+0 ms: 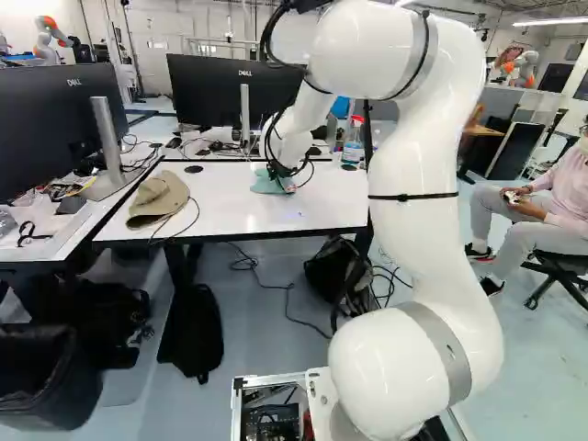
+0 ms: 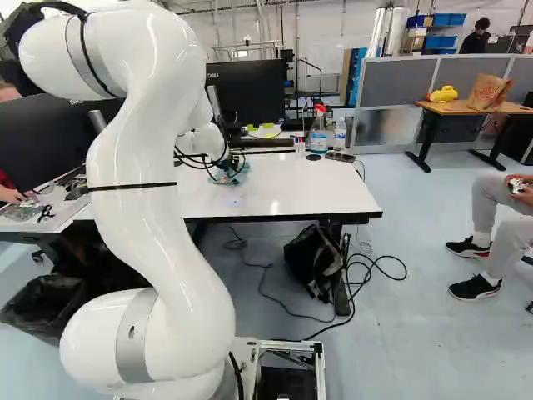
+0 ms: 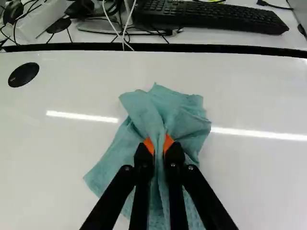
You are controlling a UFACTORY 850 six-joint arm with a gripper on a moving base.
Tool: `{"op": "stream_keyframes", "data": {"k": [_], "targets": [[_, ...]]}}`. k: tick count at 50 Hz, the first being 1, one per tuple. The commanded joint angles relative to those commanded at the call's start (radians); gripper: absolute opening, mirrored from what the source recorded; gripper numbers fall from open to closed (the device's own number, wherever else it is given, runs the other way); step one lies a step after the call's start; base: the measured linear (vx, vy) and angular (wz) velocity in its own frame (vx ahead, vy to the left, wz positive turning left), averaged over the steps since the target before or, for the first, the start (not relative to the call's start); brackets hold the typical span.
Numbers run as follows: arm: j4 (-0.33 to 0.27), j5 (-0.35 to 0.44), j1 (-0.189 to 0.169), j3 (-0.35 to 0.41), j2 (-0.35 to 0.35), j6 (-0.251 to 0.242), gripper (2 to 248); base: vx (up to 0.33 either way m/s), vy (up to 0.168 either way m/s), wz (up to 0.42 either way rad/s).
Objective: Clean the table with the green towel
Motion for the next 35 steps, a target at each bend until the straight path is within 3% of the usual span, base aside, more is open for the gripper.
{"op": "stream_keyframes", "data": {"k": [19,35], "targets": [[0.0,0.0,0.014,-0.108,-0.08,0.0,41,0.0,0.0,0.0],[0.0,0.0,-0.008,-0.171,-0.125,0.0,41,0.0,0.0,0.0]]}}
